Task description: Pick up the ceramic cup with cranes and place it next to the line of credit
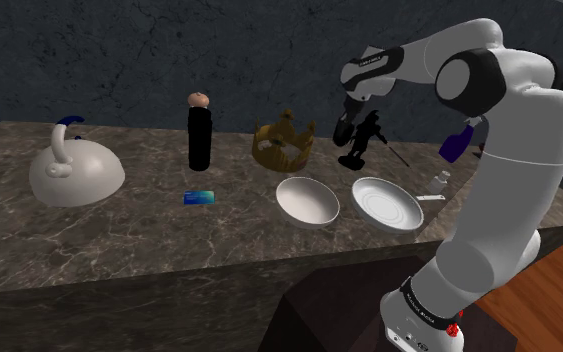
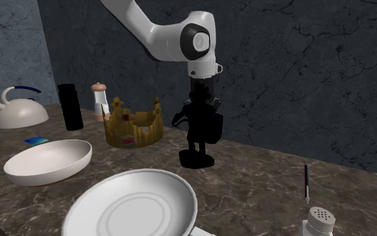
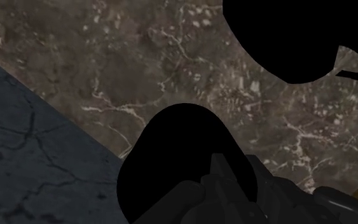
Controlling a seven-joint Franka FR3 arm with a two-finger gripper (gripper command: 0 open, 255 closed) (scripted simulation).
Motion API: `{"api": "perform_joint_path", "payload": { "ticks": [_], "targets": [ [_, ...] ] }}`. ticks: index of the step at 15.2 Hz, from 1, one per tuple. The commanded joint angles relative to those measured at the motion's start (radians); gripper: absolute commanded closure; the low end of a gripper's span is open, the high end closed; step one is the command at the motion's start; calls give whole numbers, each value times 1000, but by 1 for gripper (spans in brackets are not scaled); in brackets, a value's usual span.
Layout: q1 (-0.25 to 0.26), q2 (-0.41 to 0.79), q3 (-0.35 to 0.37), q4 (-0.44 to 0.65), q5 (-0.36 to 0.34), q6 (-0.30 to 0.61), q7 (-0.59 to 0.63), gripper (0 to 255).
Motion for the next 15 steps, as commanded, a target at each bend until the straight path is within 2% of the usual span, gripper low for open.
{"api": "perform_joint_path", "payload": {
  "ticks": [1,15],
  "targets": [
    [0,-10,-2,16,-5,-25,2,255],
    [4,-66,-13,129,-30,-191,19,255]
  ]
}}
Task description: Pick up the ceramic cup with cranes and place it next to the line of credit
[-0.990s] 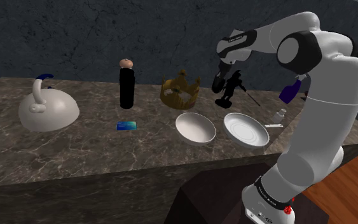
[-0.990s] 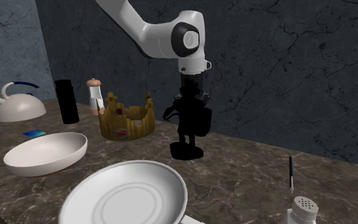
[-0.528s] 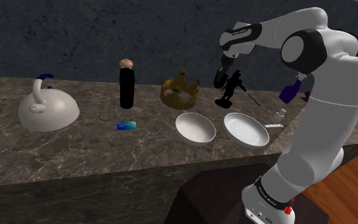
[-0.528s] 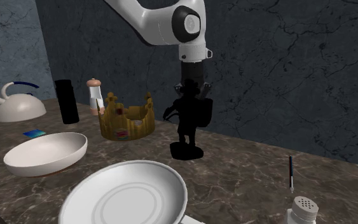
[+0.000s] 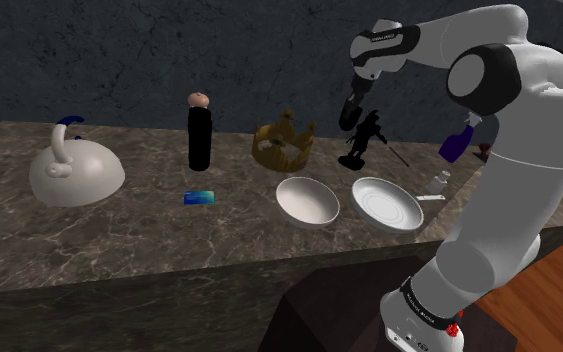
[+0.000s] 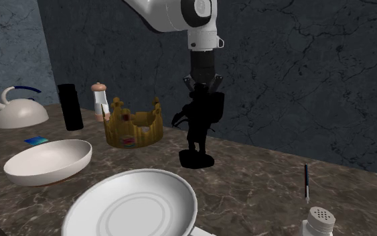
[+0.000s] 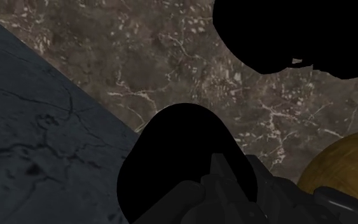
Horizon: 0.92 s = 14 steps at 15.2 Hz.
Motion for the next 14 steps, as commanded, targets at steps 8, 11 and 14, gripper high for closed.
{"api": "perform_joint_path", "payload": {
  "ticks": [8,11,14],
  "targets": [
    [-3,-17,-5,99,-8,-115,5,255],
    [-5,-18,-6,138,-9,-155,7,255],
    [-7,-17,-6,168,-10,-184,7,255]
  ]
}}
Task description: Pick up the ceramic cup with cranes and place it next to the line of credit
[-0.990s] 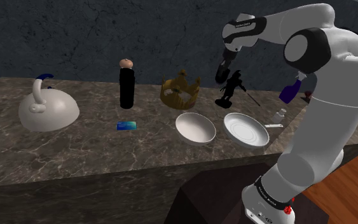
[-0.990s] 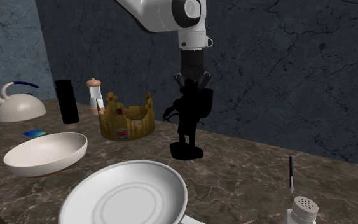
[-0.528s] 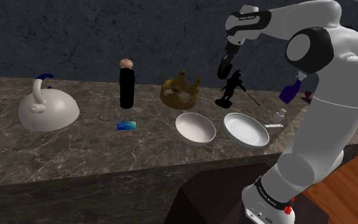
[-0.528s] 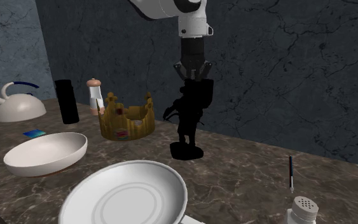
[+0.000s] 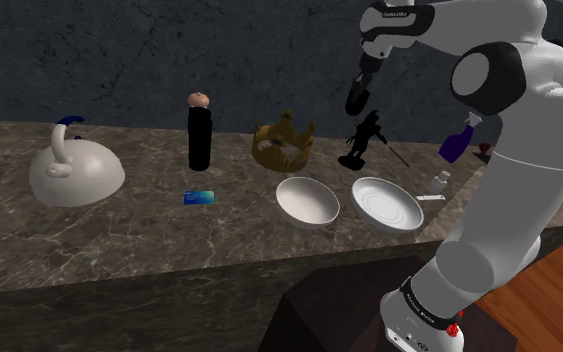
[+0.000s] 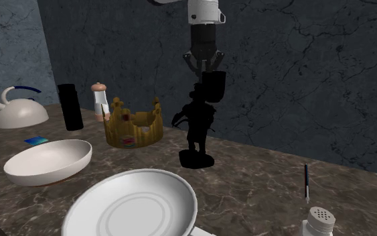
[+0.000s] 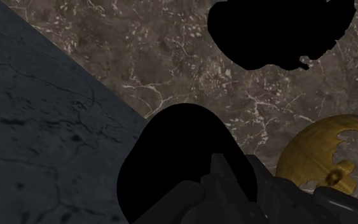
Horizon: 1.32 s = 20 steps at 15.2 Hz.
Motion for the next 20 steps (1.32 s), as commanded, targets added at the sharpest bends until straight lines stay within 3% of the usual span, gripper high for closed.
{"api": "perform_joint_path", "payload": {
  "ticks": [1,10,20],
  "targets": [
    [18,-27,4,-29,-12,4,22,255],
    [160,-235,72,-294,-100,71,236,255],
    [279,-370,188,-451,-146,91,485,255]
  ]
}}
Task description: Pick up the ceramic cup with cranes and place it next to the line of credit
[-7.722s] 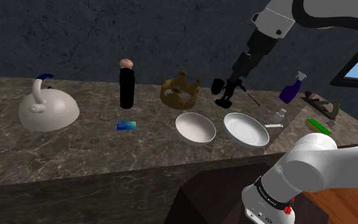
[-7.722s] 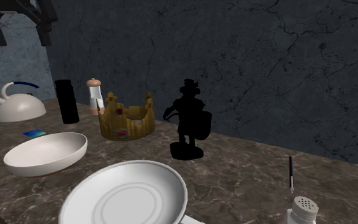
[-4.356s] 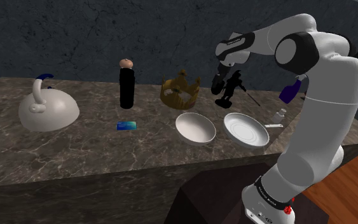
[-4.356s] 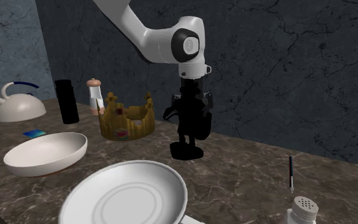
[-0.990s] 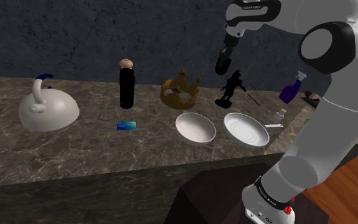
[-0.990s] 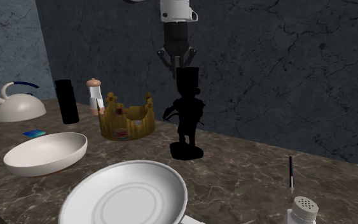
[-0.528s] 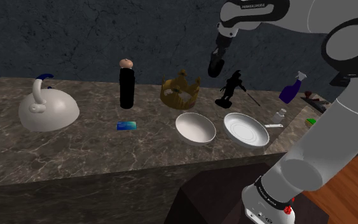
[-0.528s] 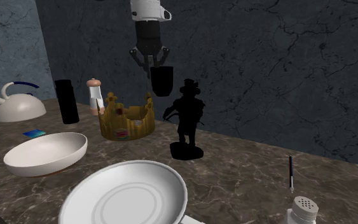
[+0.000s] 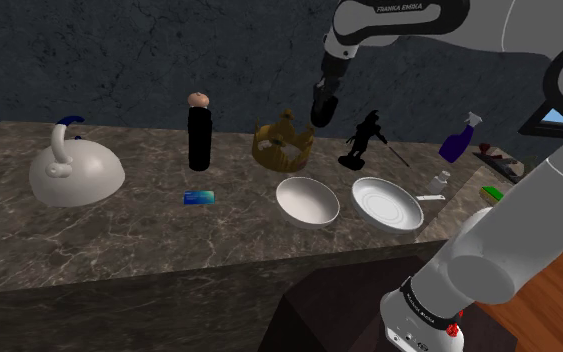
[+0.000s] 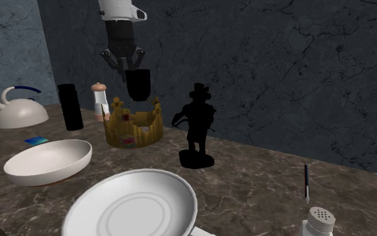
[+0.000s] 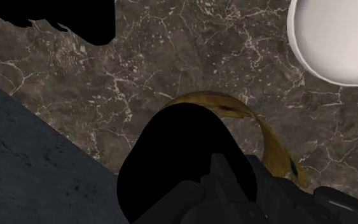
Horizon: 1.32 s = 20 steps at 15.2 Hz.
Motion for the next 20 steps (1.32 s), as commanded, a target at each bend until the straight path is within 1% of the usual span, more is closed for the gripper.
{"api": "perform_joint_path", "payload": {
  "ticks": [1,6,11,16,20],
  "targets": [
    [24,-23,27,-37,-6,12,54,255],
    [78,-49,93,-64,-11,10,177,255],
    [132,-49,160,-64,-11,3,297,255],
    [186,-25,226,-34,-12,-8,417,255],
    [230,12,277,11,-17,-21,513,255]
  ]
}}
